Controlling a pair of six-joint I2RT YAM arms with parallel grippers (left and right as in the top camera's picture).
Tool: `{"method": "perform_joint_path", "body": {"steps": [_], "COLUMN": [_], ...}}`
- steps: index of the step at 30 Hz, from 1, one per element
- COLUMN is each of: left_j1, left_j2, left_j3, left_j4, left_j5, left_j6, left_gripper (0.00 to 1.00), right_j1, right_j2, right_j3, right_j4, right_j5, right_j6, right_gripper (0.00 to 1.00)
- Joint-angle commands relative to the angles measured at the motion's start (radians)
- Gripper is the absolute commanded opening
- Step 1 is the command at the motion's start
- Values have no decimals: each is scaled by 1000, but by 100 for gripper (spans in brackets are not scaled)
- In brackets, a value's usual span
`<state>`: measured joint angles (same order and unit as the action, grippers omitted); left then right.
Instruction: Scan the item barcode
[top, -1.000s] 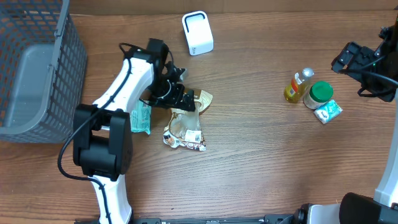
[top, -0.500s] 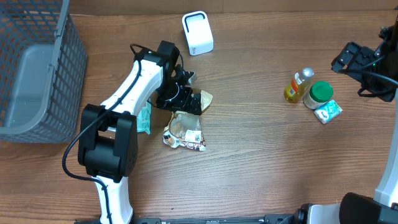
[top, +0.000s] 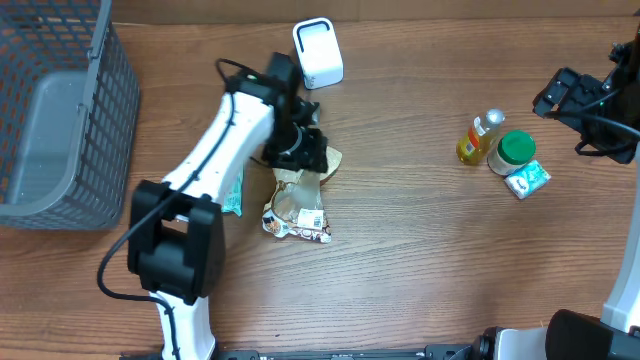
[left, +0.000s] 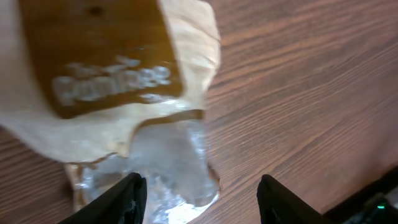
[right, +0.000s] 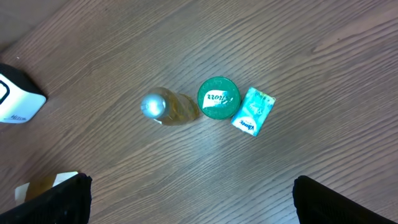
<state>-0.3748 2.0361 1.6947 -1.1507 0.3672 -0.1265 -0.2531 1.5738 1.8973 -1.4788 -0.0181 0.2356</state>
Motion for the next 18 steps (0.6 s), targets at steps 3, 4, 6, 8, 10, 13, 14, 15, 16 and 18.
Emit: {"method": "perform_joint_path", "body": {"steps": [3,4,6,8,10,13,14,15,16,18], "left_j1": [-91,-99,-112,-120,-124,-123,-123,-123,-123,-127], "left_j2": [-3,-3,-3,-3,-3,-3,-2,-2,-1,0], "left_j3": [-36,-38,-38,-38,-38,-38,-38,-38,-38,-38], "left_j4": [3,0,-2,-1,-1,-1,0,1,1,1], "left_j5": [-186,-208,-231,-253,-275,-275,-274,-274,-274,-269], "left_j6": [-85,-97,-116,-135,-153,-159,-160,-159,-159,-159], "left_gripper": [23,17,7,7,7,4,4,4,4,4], "right_j1": [-2,-2,-2,-2,-2,-2,-2,-2,-2,-2], "right_j2": [-11,-11,-11,-11,-11,-11,-11,-11,-11,-11], "right_j3": [20,20,20,20,20,20,20,20,20,20], "right_j4": [3,3,3,3,3,3,3,3,3,3], "right_j5": [5,5,5,5,5,5,5,5,5,5], "right_j6": [4,4,4,4,4,4,4,4,4,4], "right_gripper": [100,100,100,100,100,100,100,100,100,100]}}
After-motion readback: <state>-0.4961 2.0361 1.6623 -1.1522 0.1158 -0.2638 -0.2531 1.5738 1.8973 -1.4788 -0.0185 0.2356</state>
